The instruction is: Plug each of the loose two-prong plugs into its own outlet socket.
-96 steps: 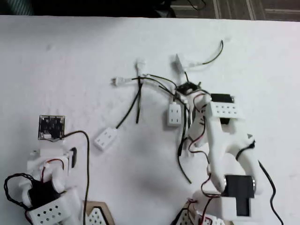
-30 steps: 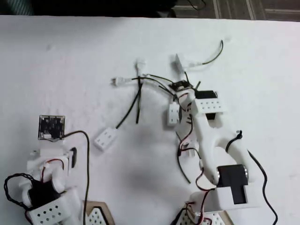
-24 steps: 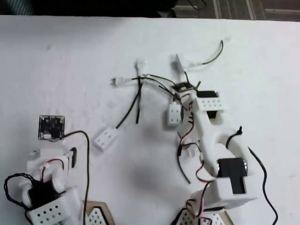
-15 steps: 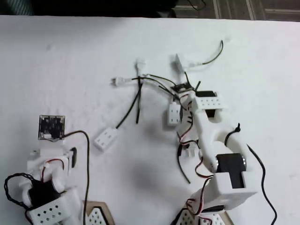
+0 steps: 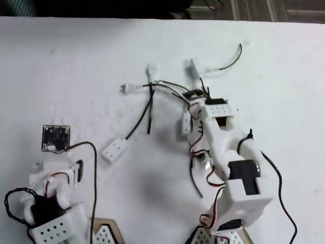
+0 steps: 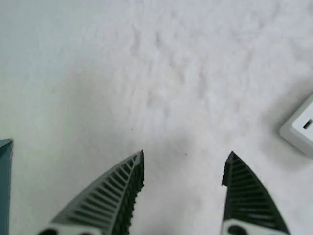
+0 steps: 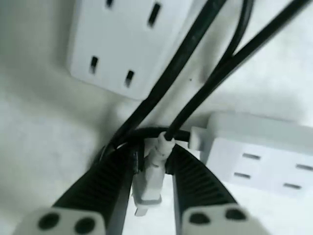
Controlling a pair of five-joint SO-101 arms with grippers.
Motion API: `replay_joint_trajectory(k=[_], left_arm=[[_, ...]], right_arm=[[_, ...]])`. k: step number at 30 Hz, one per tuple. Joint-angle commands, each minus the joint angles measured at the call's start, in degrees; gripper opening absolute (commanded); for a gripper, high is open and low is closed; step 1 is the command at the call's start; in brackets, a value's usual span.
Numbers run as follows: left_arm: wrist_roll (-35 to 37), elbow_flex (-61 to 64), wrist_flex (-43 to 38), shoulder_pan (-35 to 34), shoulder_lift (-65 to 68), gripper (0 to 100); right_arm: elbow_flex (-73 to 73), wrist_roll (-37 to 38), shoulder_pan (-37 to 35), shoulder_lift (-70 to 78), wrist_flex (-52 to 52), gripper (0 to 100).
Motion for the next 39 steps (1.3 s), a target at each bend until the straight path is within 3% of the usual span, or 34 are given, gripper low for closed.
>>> replay_joint_trajectory(k=[1,15,22,31,39], left_arm=[[0.18,-0.18,0.18,-0.4,-0.4,26],[0.09,0.79,-0.26,-0.31,-0.4,27],[0.44,0.79,-0.26,-0.13,-0.4,27],[0.44,0.79,-0.26,-0.13,-0.4,27],[0.44,0.88,-0.26,-0.13,-0.4,27]], right_arm=[[-1.49,0.09,-1.89,-2.68,4.79,1.8],[3.52,15.3,-2.42,-28.18,14.11,1.8],[6.95,16.44,-7.16,-40.4,13.76,1.7],[16.0,12.04,-21.76,-32.31,1.19,1.7],[9.85,5.1,-25.63,-12.35,-4.44,2.3]])
